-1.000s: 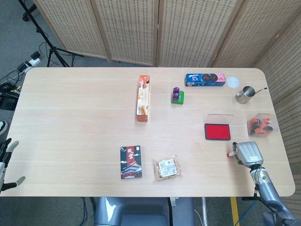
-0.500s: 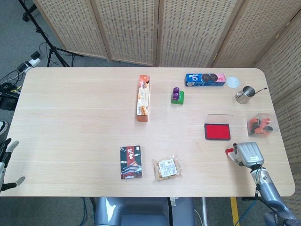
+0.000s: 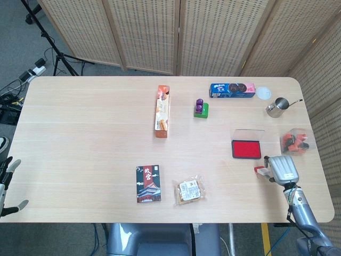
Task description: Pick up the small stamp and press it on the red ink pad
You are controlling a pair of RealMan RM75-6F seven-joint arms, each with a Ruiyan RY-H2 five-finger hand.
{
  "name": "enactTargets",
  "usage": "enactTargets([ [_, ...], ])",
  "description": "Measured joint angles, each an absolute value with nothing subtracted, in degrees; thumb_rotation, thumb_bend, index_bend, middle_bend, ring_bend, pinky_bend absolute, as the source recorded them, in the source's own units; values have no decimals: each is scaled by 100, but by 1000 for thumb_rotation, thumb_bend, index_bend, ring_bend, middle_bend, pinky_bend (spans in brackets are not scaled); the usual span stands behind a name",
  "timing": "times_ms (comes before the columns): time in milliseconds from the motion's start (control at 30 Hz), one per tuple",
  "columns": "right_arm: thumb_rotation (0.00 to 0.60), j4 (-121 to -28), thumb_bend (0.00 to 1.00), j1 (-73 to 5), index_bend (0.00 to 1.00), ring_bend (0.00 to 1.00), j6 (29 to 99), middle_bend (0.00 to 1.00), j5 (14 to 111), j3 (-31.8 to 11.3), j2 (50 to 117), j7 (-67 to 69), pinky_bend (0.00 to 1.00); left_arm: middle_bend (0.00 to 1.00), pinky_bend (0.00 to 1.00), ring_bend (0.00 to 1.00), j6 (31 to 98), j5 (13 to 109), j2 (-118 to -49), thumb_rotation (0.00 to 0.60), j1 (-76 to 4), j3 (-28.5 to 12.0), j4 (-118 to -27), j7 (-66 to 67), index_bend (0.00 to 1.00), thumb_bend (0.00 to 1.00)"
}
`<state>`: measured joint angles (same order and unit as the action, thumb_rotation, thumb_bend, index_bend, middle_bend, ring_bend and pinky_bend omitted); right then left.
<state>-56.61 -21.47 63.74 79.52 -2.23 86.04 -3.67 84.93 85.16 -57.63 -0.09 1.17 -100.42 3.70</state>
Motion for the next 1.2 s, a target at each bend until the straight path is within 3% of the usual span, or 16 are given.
enactTargets([
  [367, 600, -5157, 43, -2142, 537, 1000, 6682, 952, 8200, -282, 8891, 141, 1000, 0, 0, 0, 8487, 8533, -5749, 600, -12, 123, -10045, 330, 0, 27],
  [567, 600, -5196, 53, -2101, 535, 1000, 6805, 941, 8199, -359, 8880, 325, 1000, 0, 0, 0, 8496, 8529, -5730, 600, -7, 119, -10047, 289, 0, 28],
  [667, 600, -5410, 50, -2039, 518, 987, 7001, 896, 8222, -390, 8787, 445, 1000, 0, 0, 0, 8510, 8532, -5713, 600, -3, 112, -10055, 253, 0, 28],
  [733, 600, -5612, 34, -1988, 484, 925, 7146, 820, 8250, -406, 8697, 529, 1000, 0, 0, 0, 8525, 8547, -5703, 600, 2, 114, -10058, 231, 0, 28],
  [767, 600, -5771, 18, -1950, 447, 847, 7256, 748, 8273, -415, 8625, 583, 968, 0, 0, 0, 8533, 8553, -5699, 600, 5, 114, -10060, 222, 0, 28],
  [833, 600, -6028, 3, -1884, 351, 591, 7435, 551, 8317, -424, 8505, 655, 799, 0, 0, 0, 8547, 8568, -5689, 600, 12, 117, -10061, 202, 0, 28],
  [900, 600, -6339, 0, -1796, 205, 210, 7653, 256, 8377, -427, 8353, 717, 484, 0, 0, 0, 8558, 8579, -5681, 600, 17, 120, -10060, 189, 0, 28],
  [967, 600, -6699, 0, -1688, 78, 26, 7868, 58, 8467, -397, 8159, 729, 256, 0, 0, 0, 8588, 8614, -5665, 600, 28, 126, -10056, 145, 0, 28],
  [1000, 600, -6891, 0, -1636, 29, 0, 7951, 6, 8512, -372, 8051, 711, 168, 0, 0, 0, 8605, 8634, -5655, 600, 35, 130, -10054, 116, 0, 27],
  [1100, 600, -7712, 0, -1421, 0, 0, 8290, 0, 8702, -247, 7615, 557, 30, 0, 0, 0, 8708, 8703, -5619, 600, 76, 142, -10041, 20, 0, 28],
  [1200, 600, -8700, 0, -1173, 0, 0, 8604, 0, 8896, -87, 7132, 304, 0, 0, 0, 0, 8851, 8827, -5607, 600, 133, 164, -10018, -18, 0, 28],
])
